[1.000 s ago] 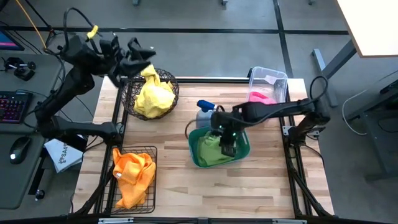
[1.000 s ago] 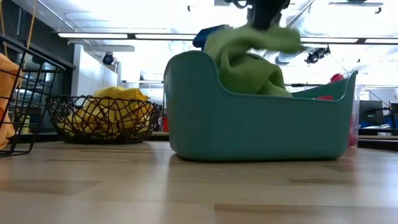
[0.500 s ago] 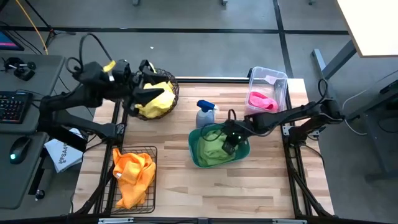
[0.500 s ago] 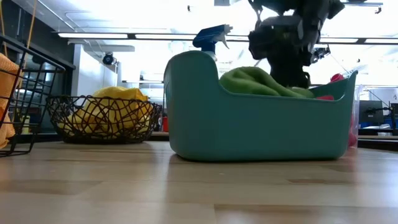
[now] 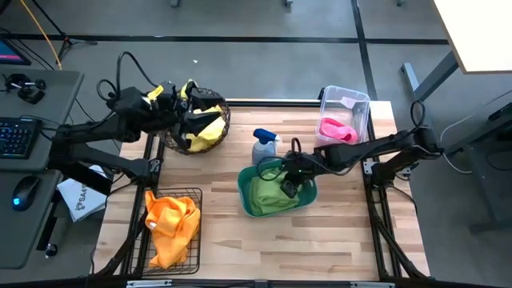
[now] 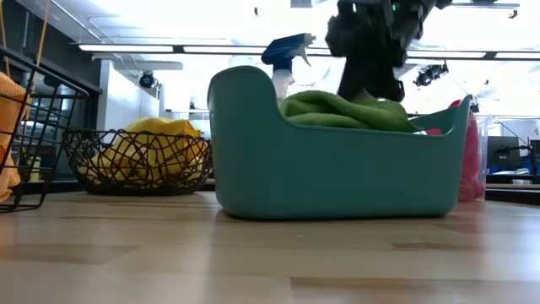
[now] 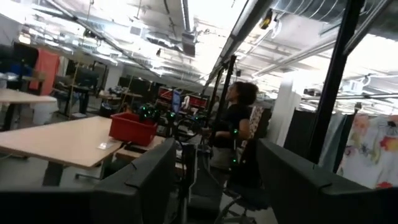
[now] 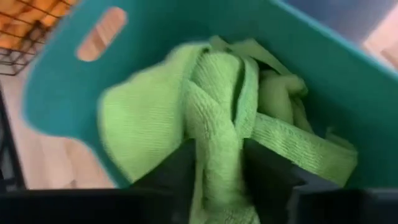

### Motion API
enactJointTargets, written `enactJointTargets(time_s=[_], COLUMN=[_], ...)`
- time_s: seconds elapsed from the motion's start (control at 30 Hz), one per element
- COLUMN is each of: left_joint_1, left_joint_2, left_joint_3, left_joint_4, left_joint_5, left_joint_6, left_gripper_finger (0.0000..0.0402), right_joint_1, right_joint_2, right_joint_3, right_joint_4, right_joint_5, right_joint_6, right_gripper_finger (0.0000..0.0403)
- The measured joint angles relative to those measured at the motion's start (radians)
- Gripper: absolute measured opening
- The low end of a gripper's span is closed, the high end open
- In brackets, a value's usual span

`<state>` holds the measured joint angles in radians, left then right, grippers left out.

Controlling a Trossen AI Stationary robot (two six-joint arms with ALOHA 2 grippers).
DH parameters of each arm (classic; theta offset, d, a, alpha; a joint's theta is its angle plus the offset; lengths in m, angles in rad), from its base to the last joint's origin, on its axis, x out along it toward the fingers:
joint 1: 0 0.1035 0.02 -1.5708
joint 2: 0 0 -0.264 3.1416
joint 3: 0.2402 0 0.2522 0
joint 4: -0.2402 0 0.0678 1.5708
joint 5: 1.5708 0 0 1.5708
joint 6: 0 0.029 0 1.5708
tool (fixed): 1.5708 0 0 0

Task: Sort microfiber towel by color & place in baskets
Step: Put the green towel into the blue bin, then return to Home Position

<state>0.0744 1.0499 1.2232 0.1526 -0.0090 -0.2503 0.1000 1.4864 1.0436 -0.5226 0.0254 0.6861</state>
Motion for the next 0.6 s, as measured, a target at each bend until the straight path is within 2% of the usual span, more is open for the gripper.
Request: enactJointTargets(time_s=[0.2, 0.3, 0.43, 0.5, 0.6], left_joint_1=[0.037, 0.057, 0.077, 0.090, 0.106], left_joint_2=[-0.070, -0.113, -0.151, -0.153, -0.159], left_joint_3=[0.000, 0.001, 0.000, -0.006, -0.071], left_joint_4=[-0.081, -0.177, -0.333, -0.386, -0.353], left_joint_5=[0.000, 0.000, 0.016, 0.060, 0.142], left_joint_6=[0.042, 0.063, 0.125, 0.147, 0.132], left_gripper_finger=[0.0209, 0.0209, 0.0209, 0.0209, 0.0209], right_joint_1=[0.012, 0.012, 0.013, 0.026, 0.041], right_joint_2=[0.000, 0.000, -0.006, -0.021, -0.066], right_joint_3=[0.146, 0.202, 0.293, 0.334, 0.374], right_joint_4=[-0.196, -0.276, -0.400, -0.470, -0.547], right_joint_5=[0.000, -0.001, 0.002, 0.059, 0.173], right_joint_6=[-0.039, -0.030, -0.034, -0.059, -0.083], right_gripper_finger=[0.0215, 0.0249, 0.0264, 0.0263, 0.0246])
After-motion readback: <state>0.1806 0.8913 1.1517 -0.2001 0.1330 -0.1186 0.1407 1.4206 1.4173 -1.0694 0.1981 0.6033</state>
